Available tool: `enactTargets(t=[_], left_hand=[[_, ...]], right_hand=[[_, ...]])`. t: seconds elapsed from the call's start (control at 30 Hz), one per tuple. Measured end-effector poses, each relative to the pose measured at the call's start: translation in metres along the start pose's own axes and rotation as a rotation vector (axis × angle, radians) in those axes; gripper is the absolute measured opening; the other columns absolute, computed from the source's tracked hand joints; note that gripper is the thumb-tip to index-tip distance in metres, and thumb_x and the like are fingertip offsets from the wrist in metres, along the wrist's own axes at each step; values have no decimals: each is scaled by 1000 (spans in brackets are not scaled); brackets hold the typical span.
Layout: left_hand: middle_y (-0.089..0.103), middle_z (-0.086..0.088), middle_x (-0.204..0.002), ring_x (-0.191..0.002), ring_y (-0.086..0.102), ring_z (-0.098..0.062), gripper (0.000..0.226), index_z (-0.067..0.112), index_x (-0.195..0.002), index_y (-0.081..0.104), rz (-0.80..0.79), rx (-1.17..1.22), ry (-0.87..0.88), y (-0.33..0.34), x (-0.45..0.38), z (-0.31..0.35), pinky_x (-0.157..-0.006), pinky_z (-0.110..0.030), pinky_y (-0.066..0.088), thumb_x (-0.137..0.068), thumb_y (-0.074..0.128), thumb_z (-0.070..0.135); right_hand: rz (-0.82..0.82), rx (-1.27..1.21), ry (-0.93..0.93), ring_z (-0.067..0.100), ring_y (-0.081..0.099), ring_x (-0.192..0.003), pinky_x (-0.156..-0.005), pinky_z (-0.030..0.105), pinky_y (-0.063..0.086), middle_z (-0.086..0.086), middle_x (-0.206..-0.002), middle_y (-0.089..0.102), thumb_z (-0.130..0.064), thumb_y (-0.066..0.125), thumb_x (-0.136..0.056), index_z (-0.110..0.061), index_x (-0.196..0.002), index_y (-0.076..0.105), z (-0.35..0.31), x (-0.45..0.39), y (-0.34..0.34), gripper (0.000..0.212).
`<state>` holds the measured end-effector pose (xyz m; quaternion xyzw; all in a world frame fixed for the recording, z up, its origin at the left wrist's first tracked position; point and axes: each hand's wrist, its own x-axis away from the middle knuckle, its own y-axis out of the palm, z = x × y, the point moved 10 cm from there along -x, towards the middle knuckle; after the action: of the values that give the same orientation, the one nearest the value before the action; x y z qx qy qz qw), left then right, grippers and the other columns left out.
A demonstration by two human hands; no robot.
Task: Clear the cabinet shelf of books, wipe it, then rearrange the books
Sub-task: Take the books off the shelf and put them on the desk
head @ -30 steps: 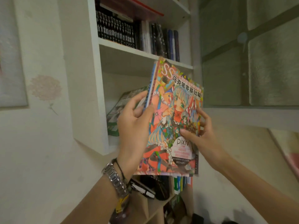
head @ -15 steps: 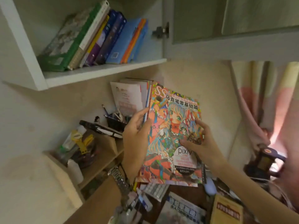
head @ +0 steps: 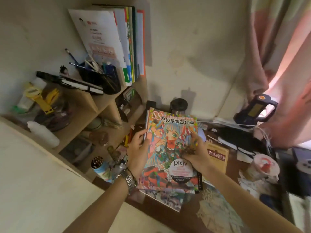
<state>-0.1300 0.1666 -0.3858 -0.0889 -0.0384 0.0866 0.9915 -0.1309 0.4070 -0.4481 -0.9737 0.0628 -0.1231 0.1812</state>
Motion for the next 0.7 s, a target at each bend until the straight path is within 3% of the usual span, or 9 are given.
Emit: enactTargets(t=[0.07, 0.17, 0.3, 0.4, 0.47, 0.53, 0.6, 0.63, 0.7], left_hand=[[66, 11, -103, -88, 61, 1, 19, 31, -112, 59, -12, -63, -51, 6, 0, -32, -75, -20, 48, -93, 58, 35], [66, 9, -86, -72, 59, -9, 23, 22, -114, 61, -30, -174, -127, 12, -3, -76, -64, -26, 45, -94, 57, 32], [65, 5, -111, -97, 58, -9, 28, 18, -120, 61, -122, -297, -197, 27, -10, -122, -73, -22, 42, -94, 56, 29], [67, 1, -111, -99, 61, -13, 27, 17, -117, 63, -165, -347, -227, 34, -19, -145, -74, -23, 46, -92, 60, 26], [67, 0, -112, -102, 62, -17, 26, 18, -115, 63, -210, -379, -264, 40, -26, -167, -83, -31, 51, -90, 62, 27], [67, -4, -112, -104, 62, -21, 23, 22, -110, 61, -235, -406, -298, 45, -34, -192, -89, -42, 52, -88, 63, 29], [64, -6, -115, -106, 61, -24, 21, 26, -109, 58, -258, -424, -328, 50, -42, -208, -90, -46, 51, -88, 61, 30], [63, -6, -118, -108, 60, -25, 21, 24, -111, 58, -269, -436, -340, 53, -43, -207, -91, -44, 50, -90, 60, 29], [61, -5, -119, -108, 59, -23, 28, 18, -118, 57, -284, -465, -343, 59, -46, -203, -87, -32, 49, -92, 59, 25]], right_hand=[[-24, 26, 71, 25, 42, -126, -105, 51, 41, 5, -129, 42, 3, 70, -69, -38, -141, 32, 40, -3, 10, 91], [-100, 35, 175, 21, 45, -125, -96, 46, 51, -3, -130, 45, 3, 68, -69, -47, -138, 33, 112, -13, 34, 92], [-124, -21, 288, 22, 47, -125, -81, 35, 56, -6, -136, 44, 6, 66, -70, -49, -136, 37, 194, -17, 59, 90], [-112, -42, 357, 27, 41, -133, -96, 52, 49, -3, -141, 41, 9, 66, -68, -50, -135, 38, 187, 3, 65, 93], [-97, -26, 410, 26, 34, -137, -101, 47, 45, -1, -142, 38, 11, 64, -71, -37, -140, 37, 181, 13, 64, 88], [-88, -29, 450, 29, 31, -138, -89, 37, 51, 1, -146, 32, 16, 59, -75, -31, -144, 33, 180, 16, 64, 88], [-99, -35, 483, 33, 36, -134, -64, 21, 52, 2, -149, 27, 19, 55, -78, -29, -146, 29, 185, 17, 66, 87], [-105, -37, 481, 35, 43, -128, -52, 17, 47, 3, -151, 26, 19, 55, -78, -30, -146, 29, 187, 16, 68, 88], [-127, -52, 489, 28, 56, -102, -44, 15, 41, 5, -152, 27, 17, 57, -79, -31, -147, 27, 195, 13, 73, 89]])
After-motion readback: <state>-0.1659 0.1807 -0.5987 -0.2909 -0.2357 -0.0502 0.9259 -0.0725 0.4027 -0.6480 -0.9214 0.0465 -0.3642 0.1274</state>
